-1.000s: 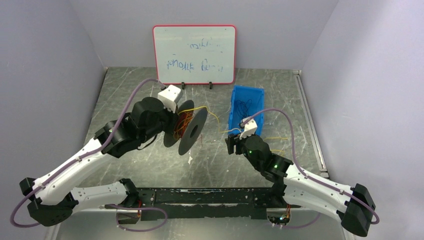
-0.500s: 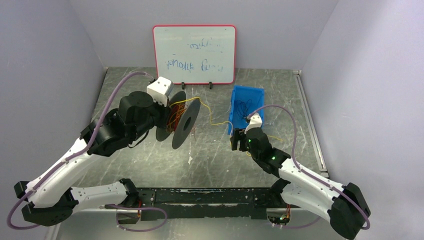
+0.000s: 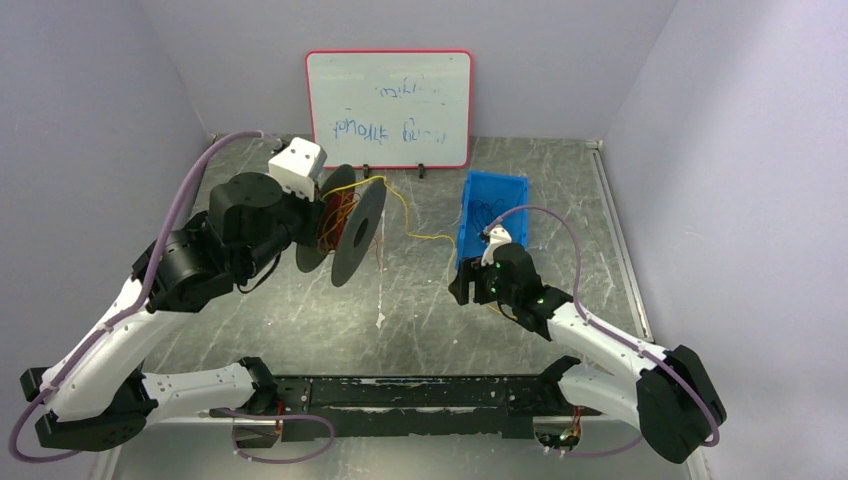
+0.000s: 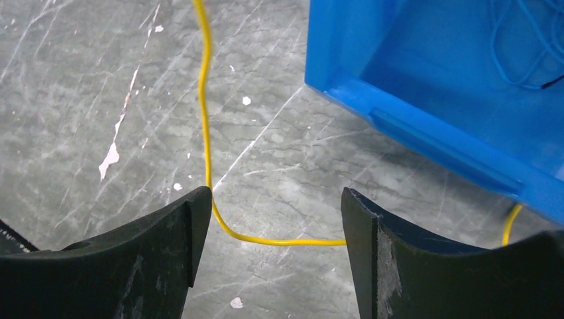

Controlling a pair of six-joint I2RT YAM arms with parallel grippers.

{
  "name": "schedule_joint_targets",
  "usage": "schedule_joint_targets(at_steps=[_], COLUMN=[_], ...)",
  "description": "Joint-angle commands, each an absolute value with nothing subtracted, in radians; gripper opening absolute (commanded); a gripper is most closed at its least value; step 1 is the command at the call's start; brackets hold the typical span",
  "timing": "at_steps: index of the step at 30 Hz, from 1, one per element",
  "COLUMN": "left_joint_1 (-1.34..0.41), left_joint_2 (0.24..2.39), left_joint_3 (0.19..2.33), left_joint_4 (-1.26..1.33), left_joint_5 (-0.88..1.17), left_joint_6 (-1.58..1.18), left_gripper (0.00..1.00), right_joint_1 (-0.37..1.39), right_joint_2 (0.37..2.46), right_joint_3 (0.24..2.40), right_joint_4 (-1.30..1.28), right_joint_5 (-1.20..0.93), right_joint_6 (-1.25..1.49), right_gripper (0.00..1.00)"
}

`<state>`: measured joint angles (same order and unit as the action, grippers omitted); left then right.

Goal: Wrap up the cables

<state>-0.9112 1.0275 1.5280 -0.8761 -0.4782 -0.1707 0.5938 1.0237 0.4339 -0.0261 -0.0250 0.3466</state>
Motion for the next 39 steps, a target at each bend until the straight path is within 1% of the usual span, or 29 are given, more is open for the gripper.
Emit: schedule_joint_targets(at_steps=[1,5,16,20,24,32,39], left_joint_1=[-0.905,-0.906,-0.905,-0.905,-0.905,-0.905,-0.905], left_joint_2=[1.014,1.017,1.025,1.028,1.030,1.029,1.035], left_joint_3=[1.608,1.636,1.691,1.700,1.710,1.705,1.708], left_joint_4=[-0.850,-0.859,-0.882,-0.883,-0.886,-0.883,-0.876], left_joint_5=[-0.551,-0.580,-0.636,-0.645,-0.652,-0.667,-0.673], left_joint_6=[-0.153,-0.142,-0.146,-0.146,-0.143,-0.143,-0.137], left_gripper=[0.07,0.07,0.07,0.07,0.07,0.07,0.07], right_joint_1=[0.570,0.568,0.569,0.571,0.572,0.572,0.575], right_joint_2=[1.051,1.082,1.156,1.193,1.199,1.137,1.017], right_joint_3=[0.443,0.432,0.394,0.376,0.351,0.320,0.259], right_joint_4=[0.033,0.067,0.153,0.202,0.238,0.226,0.192], right_joint_5=[-0.160,-0.245,-0.328,-0.358,-0.359,-0.365,-0.371], right_joint_6=[0.339,0.334,0.315,0.334,0.351,0.374,0.433], right_gripper=[0.75,0.75,0.75,0.72,0.71,0.74,0.74])
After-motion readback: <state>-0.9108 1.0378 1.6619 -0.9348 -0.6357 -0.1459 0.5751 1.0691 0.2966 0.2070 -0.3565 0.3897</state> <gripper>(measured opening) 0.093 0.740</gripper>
